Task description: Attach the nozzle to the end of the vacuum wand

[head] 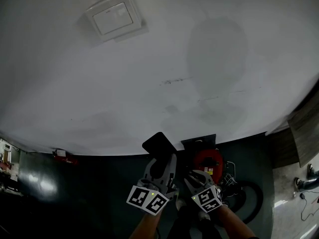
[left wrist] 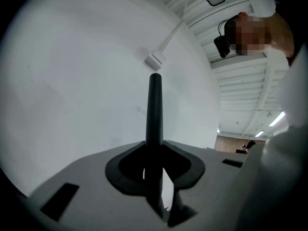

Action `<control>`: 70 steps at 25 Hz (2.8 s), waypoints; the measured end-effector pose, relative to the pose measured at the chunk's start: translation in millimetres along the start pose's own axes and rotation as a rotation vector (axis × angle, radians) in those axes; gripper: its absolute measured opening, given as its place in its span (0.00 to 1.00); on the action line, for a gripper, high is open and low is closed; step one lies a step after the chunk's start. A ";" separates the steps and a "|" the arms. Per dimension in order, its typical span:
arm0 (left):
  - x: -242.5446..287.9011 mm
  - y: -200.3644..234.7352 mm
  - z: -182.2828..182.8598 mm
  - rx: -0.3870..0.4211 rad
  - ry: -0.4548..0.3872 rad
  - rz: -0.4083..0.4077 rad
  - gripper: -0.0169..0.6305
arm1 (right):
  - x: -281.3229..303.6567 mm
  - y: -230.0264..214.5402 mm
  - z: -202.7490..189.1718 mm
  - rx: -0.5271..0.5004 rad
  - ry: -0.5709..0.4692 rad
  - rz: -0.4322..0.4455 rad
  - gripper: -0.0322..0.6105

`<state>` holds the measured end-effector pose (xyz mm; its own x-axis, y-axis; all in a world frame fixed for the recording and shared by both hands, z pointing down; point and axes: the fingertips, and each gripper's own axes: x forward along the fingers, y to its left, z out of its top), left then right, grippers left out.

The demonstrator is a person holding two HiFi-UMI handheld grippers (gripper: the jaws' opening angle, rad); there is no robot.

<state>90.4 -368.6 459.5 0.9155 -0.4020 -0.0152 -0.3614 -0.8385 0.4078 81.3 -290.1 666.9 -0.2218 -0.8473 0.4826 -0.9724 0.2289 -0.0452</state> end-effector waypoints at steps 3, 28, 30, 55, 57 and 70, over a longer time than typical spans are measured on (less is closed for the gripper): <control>-4.2 10.7 -0.9 -0.048 -0.017 0.011 0.15 | 2.3 3.3 -0.6 -0.005 0.003 0.014 0.29; -1.8 39.7 -8.8 -0.077 -0.034 0.038 0.16 | 24.8 -0.5 0.9 0.012 0.032 0.022 0.29; -0.7 38.7 -8.8 -0.066 -0.034 0.033 0.20 | 27.0 -9.7 2.4 0.022 0.027 0.009 0.29; -85.4 56.2 -31.8 -0.021 0.092 0.134 0.03 | 74.1 -50.1 7.7 0.071 0.010 0.014 0.29; -86.6 55.9 -32.6 -0.018 0.092 0.133 0.03 | 74.1 -49.8 7.0 0.075 0.013 0.008 0.29; -87.9 33.8 -33.0 0.013 0.103 0.116 0.03 | 29.0 -49.2 32.7 0.126 -0.042 0.007 0.30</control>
<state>3.6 -349.5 504.8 0.8804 -0.4573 0.1258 -0.4678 -0.7936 0.3891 120.3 -341.6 654.5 -0.2289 -0.8660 0.4446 -0.9716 0.1750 -0.1593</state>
